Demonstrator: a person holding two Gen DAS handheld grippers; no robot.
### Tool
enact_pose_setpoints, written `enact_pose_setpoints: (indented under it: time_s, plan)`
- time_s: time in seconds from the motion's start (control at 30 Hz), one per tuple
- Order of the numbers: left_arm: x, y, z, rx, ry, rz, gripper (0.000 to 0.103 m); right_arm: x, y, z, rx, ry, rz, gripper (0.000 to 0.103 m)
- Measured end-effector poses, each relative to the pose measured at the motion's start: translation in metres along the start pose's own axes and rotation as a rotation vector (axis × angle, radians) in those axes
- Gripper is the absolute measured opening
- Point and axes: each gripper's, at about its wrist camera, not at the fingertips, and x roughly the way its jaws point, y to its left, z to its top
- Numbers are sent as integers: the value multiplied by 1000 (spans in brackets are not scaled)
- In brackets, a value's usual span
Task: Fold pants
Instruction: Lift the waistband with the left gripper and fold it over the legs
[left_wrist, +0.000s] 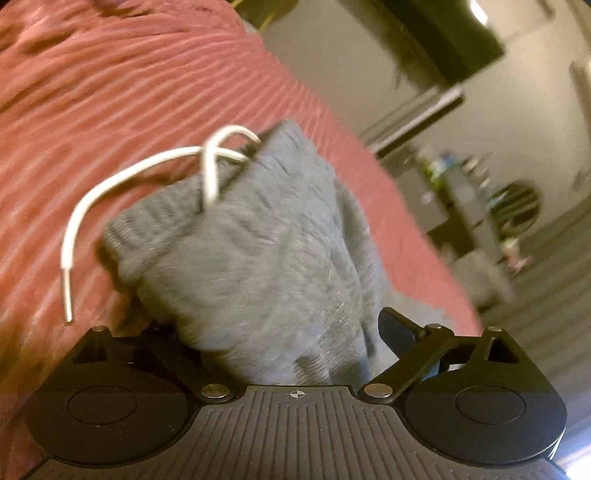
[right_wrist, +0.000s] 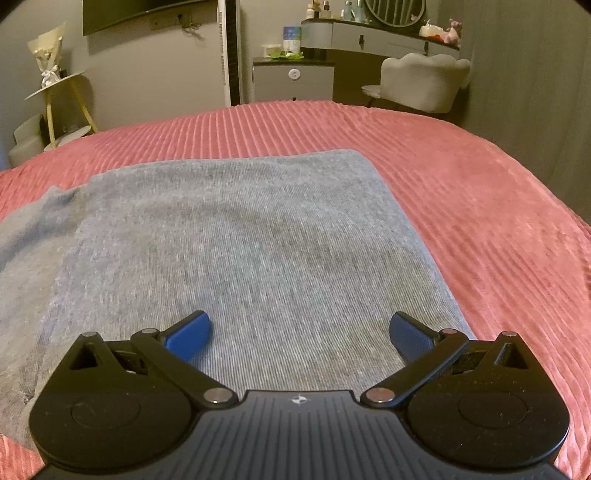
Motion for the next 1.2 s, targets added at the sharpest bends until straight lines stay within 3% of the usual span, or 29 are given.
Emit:
enact_pose_setpoints:
  time_s: [0.07,0.13,0.2,0.37,0.47,0.57,0.63,0.73,0.87,1.0,1.2]
  plan:
    - [2,-11,-2,74,-10,20,92,0,0,0,0,0,0,103]
    - [2,-15,-1,113,-8,17,56,0,0,0,0,0,0,103]
    - [-1,-9,0,75,-9,-32,48,0,0,0,0,-1,0,103]
    - [15,-4,5,3,36,21,54,0,0,0,1,-1,0,103]
    - [23,-5,11,-42,58,30,64,0,-1,1,4,0,4,103]
    - [27,-6,14,-63,57,51,58,-1,-2,2,11,0,8,103]
    - [20,-7,8,-16,46,94,40,-4,-2,3,15,-7,12,103]
    - [11,-13,7,4,16,116,27,-18,-6,5,23,-65,10,103]
    - [-8,-36,10,55,-56,134,23,-43,-15,8,38,-179,-22,103]
    - [-22,-70,6,103,-112,190,23,-57,-33,13,86,-218,-35,103]
    - [-37,-170,-12,337,-205,192,23,-77,-66,17,222,-283,-58,103]
